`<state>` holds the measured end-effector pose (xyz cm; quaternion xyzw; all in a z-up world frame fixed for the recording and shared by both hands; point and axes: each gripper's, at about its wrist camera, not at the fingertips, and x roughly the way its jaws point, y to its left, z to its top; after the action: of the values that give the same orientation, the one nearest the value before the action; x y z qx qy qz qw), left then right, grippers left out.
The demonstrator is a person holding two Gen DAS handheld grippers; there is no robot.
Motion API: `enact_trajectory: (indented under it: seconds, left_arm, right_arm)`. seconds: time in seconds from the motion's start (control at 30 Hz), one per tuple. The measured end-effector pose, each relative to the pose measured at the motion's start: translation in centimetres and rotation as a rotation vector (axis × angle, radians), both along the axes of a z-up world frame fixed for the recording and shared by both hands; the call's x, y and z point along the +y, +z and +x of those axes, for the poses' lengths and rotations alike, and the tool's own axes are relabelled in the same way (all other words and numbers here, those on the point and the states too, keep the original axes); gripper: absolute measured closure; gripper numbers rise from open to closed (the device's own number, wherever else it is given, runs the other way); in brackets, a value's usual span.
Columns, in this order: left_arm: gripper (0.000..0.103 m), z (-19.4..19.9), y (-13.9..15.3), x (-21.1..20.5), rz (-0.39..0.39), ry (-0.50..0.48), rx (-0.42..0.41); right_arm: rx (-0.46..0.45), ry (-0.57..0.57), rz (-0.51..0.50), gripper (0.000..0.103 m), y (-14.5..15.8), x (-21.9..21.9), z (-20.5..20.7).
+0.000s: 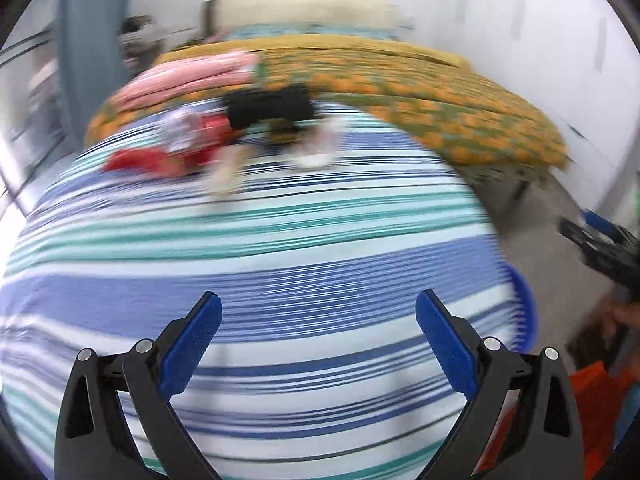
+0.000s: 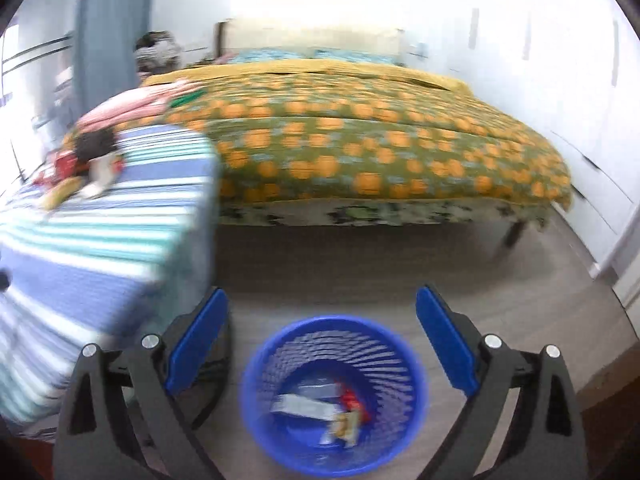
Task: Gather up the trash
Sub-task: 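Move both open tools back over the table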
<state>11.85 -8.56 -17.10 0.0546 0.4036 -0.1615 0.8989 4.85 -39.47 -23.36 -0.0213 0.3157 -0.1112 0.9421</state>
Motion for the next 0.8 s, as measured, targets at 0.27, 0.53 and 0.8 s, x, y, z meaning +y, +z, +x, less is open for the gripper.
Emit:
enact_trajectory:
  seconds: [0.27,0.53,0.8]
  left_arm:
    - [0.007,3.5,-1.3,9.1,0.106,0.127,0.027]
    - [0.006,4.9,-2.2,10.9,0.076,0.139,0.108]
    - [0.007,4.7,-1.1,10.8,0.009,0.110,0.038]
  right_arm:
    - [0.088,0.258,0.076,0.010,-0.4,14.6,3.2]
    - [0.223,0.253,0.050,0.011,-2.3,20.3,11.1]
    - [0.241,0.249,0.069,0.010,-3.4,20.6,12.7]
